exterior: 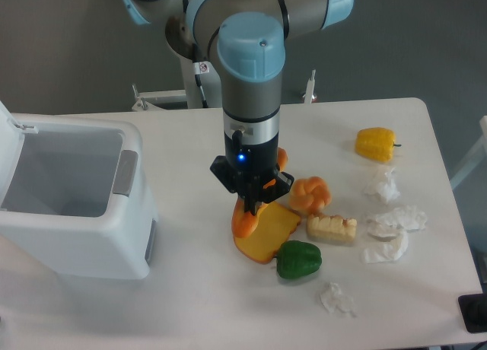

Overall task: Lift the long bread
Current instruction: 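Lift the gripped baguette up off the table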

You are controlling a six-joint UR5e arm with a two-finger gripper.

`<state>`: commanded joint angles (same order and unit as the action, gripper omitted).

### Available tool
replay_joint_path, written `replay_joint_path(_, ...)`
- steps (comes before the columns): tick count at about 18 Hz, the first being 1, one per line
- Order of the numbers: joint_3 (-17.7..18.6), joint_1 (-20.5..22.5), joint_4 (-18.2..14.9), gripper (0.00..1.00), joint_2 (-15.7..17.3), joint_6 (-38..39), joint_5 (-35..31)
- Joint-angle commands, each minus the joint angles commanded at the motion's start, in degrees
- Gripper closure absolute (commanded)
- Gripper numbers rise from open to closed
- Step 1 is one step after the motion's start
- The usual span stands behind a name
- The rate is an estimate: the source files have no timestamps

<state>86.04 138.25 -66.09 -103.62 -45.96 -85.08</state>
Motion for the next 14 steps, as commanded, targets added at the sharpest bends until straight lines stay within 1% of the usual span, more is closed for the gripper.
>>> replay_joint_path(14,-0.4,0.8,0.4,0.99,0.1,0.0,1.0)
